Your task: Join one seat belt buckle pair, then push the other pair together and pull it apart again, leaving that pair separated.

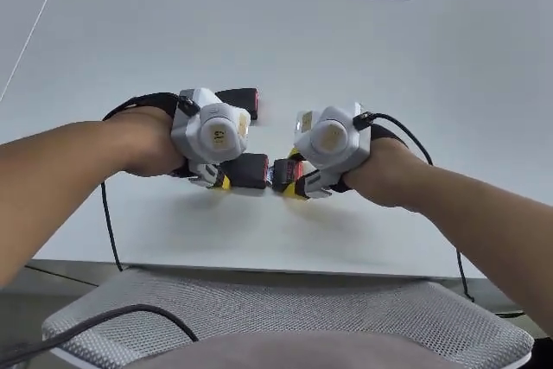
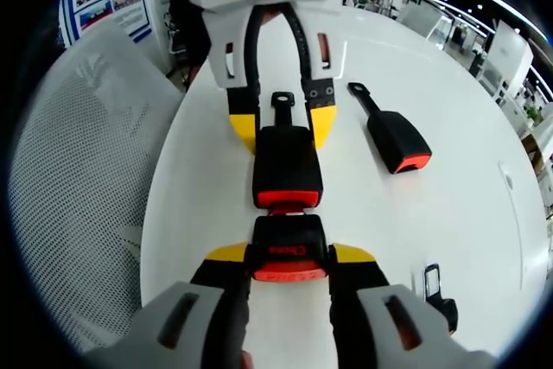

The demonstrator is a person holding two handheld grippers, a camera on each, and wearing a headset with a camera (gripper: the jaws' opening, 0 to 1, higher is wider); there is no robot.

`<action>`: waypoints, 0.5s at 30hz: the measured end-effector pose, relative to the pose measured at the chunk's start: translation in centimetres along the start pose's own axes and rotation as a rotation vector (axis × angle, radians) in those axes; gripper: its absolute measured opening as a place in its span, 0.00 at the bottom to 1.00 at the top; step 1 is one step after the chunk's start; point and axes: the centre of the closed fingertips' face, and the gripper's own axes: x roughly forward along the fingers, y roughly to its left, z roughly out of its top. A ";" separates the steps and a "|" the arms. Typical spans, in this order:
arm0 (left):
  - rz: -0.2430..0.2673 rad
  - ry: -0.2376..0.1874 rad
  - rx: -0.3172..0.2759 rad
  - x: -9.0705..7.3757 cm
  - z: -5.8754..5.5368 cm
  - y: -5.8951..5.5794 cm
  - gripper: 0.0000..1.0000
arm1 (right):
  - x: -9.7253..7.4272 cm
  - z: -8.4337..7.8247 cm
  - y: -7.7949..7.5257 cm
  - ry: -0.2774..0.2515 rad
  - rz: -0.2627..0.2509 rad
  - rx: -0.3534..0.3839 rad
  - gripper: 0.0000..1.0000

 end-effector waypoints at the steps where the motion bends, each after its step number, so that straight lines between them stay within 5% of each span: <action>1: 0.000 0.000 0.000 0.0 0.0 0.0 0.32 | 0.0 0.0 0.0 -0.002 0.002 -0.004 0.35; 15: 0.033 0.007 -0.019 -1.6 0.1 -0.1 0.32 | -1.3 0.3 0.1 -0.027 -0.002 0.013 0.34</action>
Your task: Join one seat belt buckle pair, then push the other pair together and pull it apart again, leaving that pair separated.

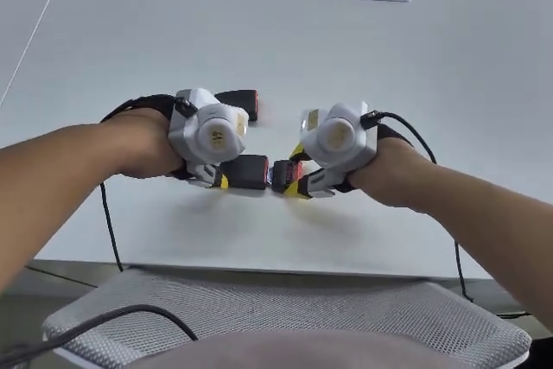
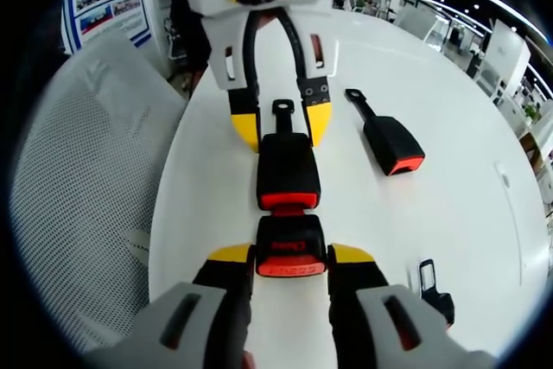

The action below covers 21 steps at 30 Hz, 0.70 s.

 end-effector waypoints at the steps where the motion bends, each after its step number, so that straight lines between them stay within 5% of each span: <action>1: 0.003 -0.001 -0.001 -0.2 0.0 0.0 0.32 | -0.2 0.1 0.0 -0.002 -0.001 0.000 0.34; 8: 0.027 -0.041 -0.032 -3.0 0.8 0.4 0.31 | -1.3 0.3 -0.3 -0.022 -0.009 0.000 0.34; 21: 0.100 -0.079 -0.092 -2.8 0.3 5.4 0.33 | -3.3 -0.6 -3.1 -0.018 -0.068 0.025 0.34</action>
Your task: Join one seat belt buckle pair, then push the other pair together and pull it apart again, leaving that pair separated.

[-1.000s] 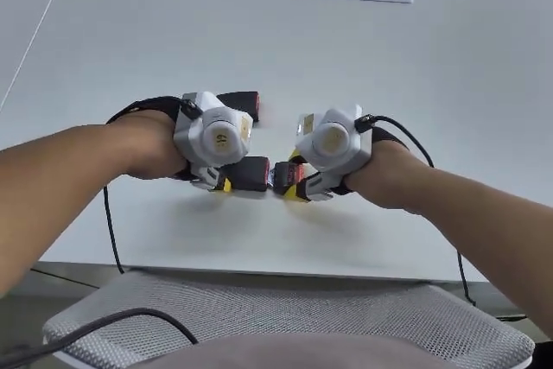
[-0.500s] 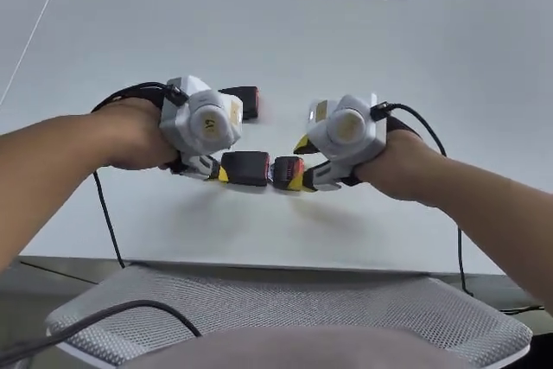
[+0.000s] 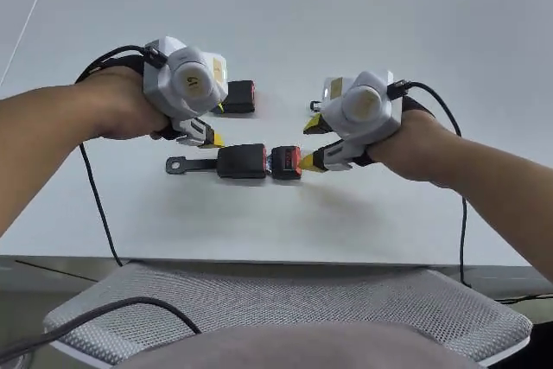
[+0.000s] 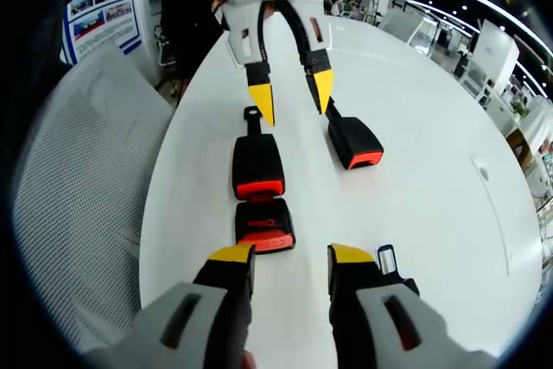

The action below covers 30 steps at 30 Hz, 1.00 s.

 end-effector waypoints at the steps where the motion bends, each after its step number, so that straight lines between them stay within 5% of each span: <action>1: 0.004 0.001 -0.003 0.1 -0.1 0.3 0.33 | -0.1 0.0 -0.2 0.000 -0.003 0.002 0.35; 12: 0.042 -0.007 0.001 0.6 -0.2 4.1 0.35 | -1.5 -1.5 -4.8 0.024 -0.055 0.014 0.35; 20: 0.036 0.008 0.013 1.7 -0.5 5.5 0.37 | -2.2 -4.0 -8.9 0.051 -0.082 0.015 0.35; 30: 0.001 0.043 0.026 3.1 -1.5 6.2 0.41 | -1.4 -6.6 -9.9 0.117 -0.053 0.008 0.36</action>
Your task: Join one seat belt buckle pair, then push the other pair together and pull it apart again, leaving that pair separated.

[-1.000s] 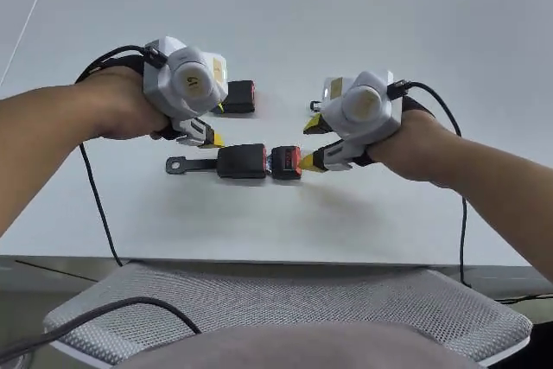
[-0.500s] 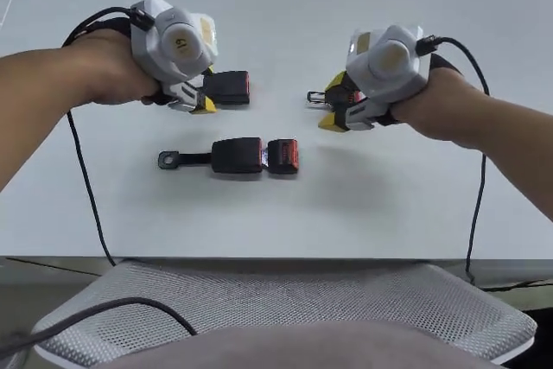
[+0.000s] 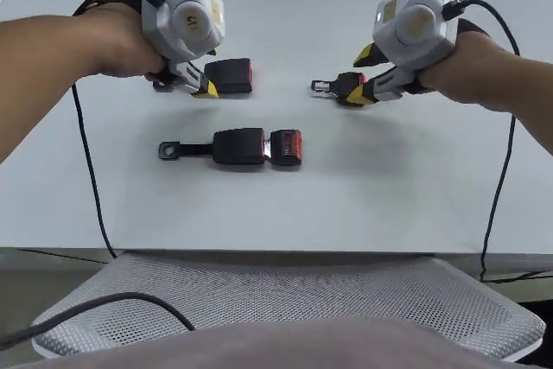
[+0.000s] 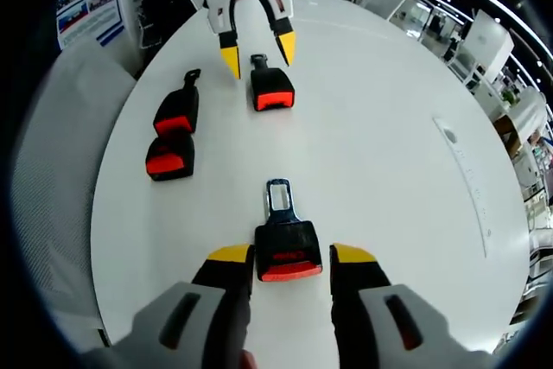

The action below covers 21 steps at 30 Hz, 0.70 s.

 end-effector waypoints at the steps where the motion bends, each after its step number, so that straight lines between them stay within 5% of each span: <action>1: -0.008 0.002 0.003 0.1 -0.1 0.0 0.40 | 0.1 -0.1 0.1 -0.001 0.011 0.007 0.36; 5: -0.045 0.020 -0.011 0.7 -0.4 -0.2 0.36 | 0.7 -0.5 0.3 0.017 0.032 0.001 0.35; 21: -0.042 0.043 0.049 1.8 -0.7 0.1 0.32 | 1.4 -0.9 0.3 0.025 0.095 -0.007 0.33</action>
